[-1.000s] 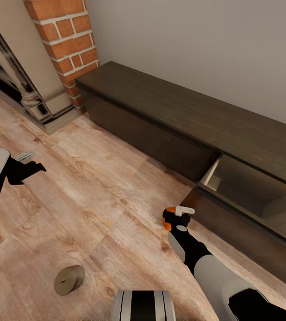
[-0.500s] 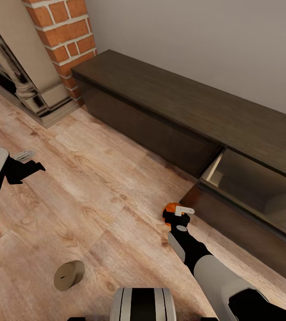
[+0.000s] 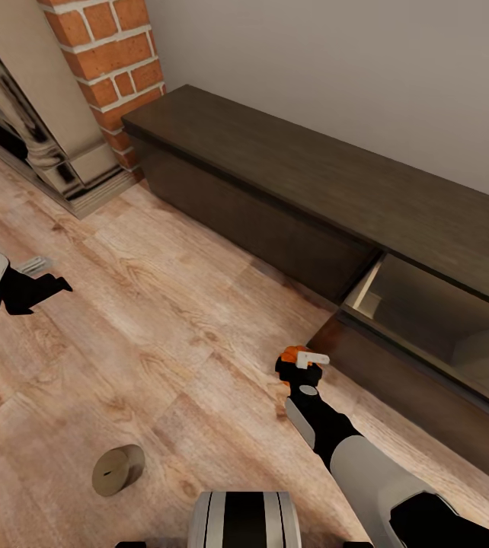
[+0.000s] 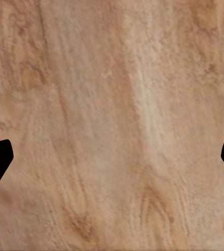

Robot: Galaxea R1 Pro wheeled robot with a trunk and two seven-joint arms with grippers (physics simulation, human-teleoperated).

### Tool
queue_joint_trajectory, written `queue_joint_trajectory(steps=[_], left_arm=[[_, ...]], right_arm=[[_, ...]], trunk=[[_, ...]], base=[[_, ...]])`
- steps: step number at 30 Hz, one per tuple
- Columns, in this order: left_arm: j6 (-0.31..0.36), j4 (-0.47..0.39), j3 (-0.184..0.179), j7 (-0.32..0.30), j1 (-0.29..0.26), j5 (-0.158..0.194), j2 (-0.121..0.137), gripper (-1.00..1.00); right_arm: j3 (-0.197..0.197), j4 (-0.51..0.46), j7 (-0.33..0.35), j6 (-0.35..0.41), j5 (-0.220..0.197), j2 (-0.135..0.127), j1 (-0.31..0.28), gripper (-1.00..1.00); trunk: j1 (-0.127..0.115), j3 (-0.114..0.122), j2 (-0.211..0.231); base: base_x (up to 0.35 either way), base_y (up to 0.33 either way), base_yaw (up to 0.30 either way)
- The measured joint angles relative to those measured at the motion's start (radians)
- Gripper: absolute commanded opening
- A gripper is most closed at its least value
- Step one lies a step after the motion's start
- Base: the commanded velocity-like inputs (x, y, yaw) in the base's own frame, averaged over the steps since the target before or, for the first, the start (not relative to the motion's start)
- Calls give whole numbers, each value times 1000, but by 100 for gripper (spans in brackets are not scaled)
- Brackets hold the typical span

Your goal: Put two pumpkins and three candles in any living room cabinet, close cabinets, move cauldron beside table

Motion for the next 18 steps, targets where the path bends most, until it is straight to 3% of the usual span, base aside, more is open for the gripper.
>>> queue_joint_trajectory(steps=[10, 18], left_arm=[[0, -21, -1, 0, 0, 0, 5, 100], [0, -21, -1, 0, 0, 1, 5, 100]], right_arm=[[0, -1, -4, 0, 0, 0, 0, 100], [-1, -1, -5, 0, 0, 0, 0, 100]], trunk=[[0, 0, 0], [3, -23, -1]], base=[[0, 0, 0], [0, 0, 0]])
